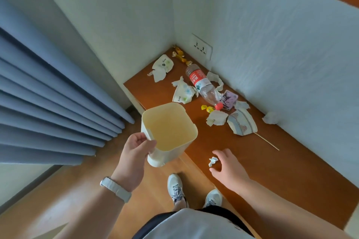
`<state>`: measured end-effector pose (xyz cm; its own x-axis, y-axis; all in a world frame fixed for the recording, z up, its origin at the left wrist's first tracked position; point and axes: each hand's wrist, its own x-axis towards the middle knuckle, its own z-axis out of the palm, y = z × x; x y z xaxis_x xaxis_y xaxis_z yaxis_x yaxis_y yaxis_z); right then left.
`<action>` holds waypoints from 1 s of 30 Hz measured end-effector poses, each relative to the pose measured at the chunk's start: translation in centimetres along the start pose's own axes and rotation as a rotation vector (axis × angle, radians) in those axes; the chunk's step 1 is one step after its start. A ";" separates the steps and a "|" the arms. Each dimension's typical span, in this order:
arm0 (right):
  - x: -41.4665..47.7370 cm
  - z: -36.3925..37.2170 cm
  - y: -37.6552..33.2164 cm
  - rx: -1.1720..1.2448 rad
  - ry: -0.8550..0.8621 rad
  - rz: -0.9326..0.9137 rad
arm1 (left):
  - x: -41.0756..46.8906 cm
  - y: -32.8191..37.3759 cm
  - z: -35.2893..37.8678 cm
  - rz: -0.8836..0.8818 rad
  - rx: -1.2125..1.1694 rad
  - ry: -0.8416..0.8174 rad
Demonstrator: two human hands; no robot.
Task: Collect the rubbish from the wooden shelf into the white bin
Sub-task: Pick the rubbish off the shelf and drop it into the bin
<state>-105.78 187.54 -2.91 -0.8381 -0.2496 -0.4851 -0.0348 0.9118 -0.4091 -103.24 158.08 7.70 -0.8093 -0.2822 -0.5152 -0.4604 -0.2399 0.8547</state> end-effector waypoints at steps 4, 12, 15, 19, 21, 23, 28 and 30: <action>1.2 1.1 -1.0 -0.078 0.030 0.025 | 1.7 0.3 -1.1 -0.010 -0.019 -0.013; 2.4 0.8 -2.5 -0.046 0.088 0.137 | 4.2 1.1 -1.7 -0.032 -0.048 -0.058; 2.8 -1.3 -3.5 0.058 0.152 0.134 | 5.1 1.2 -1.7 -0.030 -0.046 -0.086; 3.0 -5.5 -5.7 0.221 0.286 0.072 | 6.1 1.6 -1.0 -0.015 -0.044 -0.108; 3.2 -7.7 -7.2 0.289 0.343 0.022 | 6.4 1.9 -0.4 0.001 -0.036 -0.124; 3.3 -9.7 -8.8 0.341 0.389 -0.046 | 6.5 2.2 0.2 0.012 -0.028 -0.140; 3.8 -13.2 -13.0 0.352 0.430 -0.200 | 5.3 2.6 1.3 0.046 0.008 -0.132; 4.1 -13.8 -14.1 0.323 0.431 -0.293 | 5.2 2.7 1.6 0.042 0.017 -0.132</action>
<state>-116.20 178.14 11.51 -0.9657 -0.2592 0.0120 -0.1871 0.6634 -0.7245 -109.27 157.43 7.47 -0.8686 -0.1669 -0.4666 -0.4301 -0.2140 0.8771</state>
